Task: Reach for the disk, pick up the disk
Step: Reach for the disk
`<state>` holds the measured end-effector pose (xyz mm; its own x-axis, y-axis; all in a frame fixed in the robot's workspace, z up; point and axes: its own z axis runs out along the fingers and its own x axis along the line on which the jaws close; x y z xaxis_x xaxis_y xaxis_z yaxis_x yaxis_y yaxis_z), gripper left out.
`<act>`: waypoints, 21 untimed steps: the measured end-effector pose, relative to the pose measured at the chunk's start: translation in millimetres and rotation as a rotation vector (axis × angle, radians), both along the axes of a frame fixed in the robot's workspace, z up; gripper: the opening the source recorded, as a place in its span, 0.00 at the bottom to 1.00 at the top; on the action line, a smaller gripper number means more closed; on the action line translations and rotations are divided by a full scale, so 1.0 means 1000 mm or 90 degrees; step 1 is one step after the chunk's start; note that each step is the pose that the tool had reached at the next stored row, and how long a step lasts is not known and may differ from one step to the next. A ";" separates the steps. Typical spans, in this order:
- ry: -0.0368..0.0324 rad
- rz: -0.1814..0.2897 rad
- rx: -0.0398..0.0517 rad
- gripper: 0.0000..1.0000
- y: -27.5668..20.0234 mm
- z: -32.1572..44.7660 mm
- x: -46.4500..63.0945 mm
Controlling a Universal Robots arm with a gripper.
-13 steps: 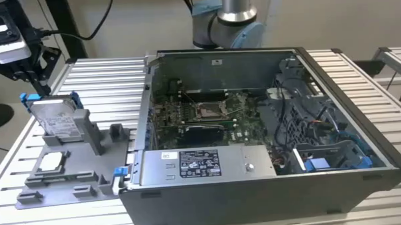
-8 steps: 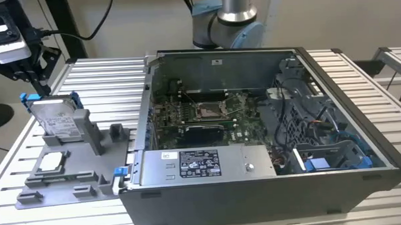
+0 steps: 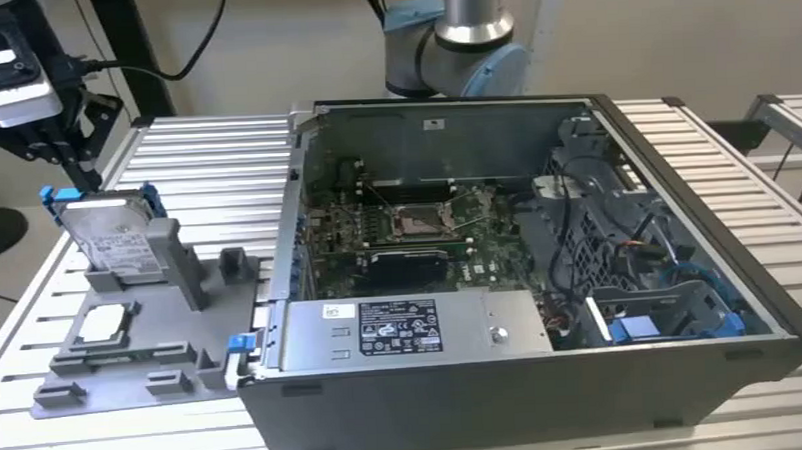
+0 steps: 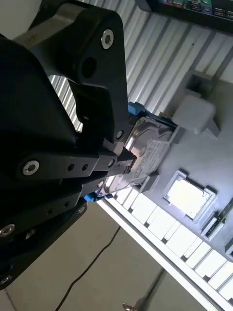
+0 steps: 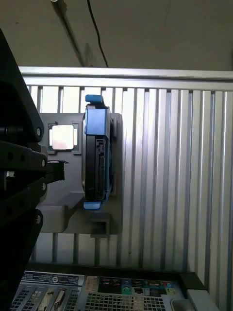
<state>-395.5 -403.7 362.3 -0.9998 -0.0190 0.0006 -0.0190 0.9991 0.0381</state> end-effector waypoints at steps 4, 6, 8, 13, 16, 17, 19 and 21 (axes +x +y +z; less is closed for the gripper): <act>0.0000 0.000 -0.0003 0.00 0.0084 -0.0001 0.000; 0.0000 0.000 -0.0009 0.00 0.0171 -0.0001 0.000; -0.0001 0.000 -0.0011 0.00 0.0224 -0.0002 -0.003; -0.0001 0.000 -0.0010 0.00 0.0239 -0.0003 -0.017; 0.0000 0.000 -0.0011 0.00 0.0239 -0.0003 -0.024; 0.0000 0.000 -0.0011 0.00 0.0240 -0.0002 -0.027; -0.0001 0.000 -0.0011 0.00 0.0239 -0.0003 -0.033; -0.0002 0.000 -0.0010 0.00 0.0239 -0.0003 -0.038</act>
<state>-433.6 -379.8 362.0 -0.9998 -0.0191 0.0003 -0.0191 0.9992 0.0365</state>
